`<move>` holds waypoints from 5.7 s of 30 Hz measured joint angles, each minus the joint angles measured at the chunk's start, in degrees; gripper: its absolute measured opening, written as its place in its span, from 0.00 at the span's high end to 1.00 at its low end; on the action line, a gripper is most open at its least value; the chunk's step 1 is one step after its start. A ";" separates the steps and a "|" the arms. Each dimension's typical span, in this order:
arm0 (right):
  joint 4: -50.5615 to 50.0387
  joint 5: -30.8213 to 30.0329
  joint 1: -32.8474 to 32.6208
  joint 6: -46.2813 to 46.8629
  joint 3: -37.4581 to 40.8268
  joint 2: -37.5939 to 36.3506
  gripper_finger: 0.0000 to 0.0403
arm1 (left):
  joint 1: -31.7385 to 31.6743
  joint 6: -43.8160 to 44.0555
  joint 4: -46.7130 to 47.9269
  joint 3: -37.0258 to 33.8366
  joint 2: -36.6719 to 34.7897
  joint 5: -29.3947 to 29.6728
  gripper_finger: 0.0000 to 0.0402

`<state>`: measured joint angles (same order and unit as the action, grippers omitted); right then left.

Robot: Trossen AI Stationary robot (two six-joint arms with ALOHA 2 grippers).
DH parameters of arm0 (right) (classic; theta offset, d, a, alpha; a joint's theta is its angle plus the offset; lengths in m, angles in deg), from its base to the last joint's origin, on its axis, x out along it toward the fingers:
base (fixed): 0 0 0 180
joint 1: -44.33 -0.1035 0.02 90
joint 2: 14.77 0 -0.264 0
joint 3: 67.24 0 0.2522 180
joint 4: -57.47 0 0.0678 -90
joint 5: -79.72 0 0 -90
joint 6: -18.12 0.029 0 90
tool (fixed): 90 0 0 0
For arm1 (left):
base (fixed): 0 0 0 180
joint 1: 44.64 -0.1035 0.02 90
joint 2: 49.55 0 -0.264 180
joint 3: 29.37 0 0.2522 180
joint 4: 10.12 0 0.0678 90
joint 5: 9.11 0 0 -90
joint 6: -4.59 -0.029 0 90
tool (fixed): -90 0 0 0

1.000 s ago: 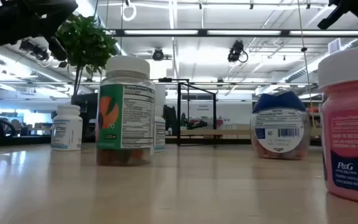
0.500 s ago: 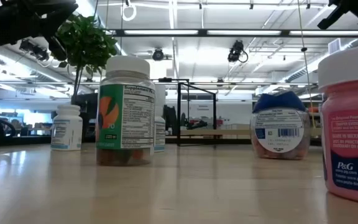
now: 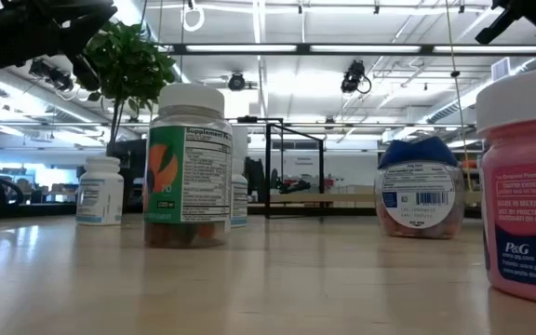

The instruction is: Pick and place medicine bottles onto shelf by color

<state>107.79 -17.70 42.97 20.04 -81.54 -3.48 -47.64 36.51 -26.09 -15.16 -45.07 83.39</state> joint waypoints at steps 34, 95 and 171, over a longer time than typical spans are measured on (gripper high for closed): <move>-0.02 0.02 0.00 0.00 0.00 0.00 0.97 | 0.02 -6.08 0.01 0.00 -0.01 0.02 0.90; -90.89 -7.23 0.69 21.40 -95.17 73.07 0.97 | -23.87 -20.29 94.39 77.13 69.05 11.18 0.20; -117.63 -7.56 16.28 19.39 -99.08 58.45 0.97 | -12.04 -24.28 103.53 111.34 93.93 -1.44 0.46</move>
<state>-9.85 -25.26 59.24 39.42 -180.62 54.98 -59.68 12.24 77.45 96.18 48.87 81.94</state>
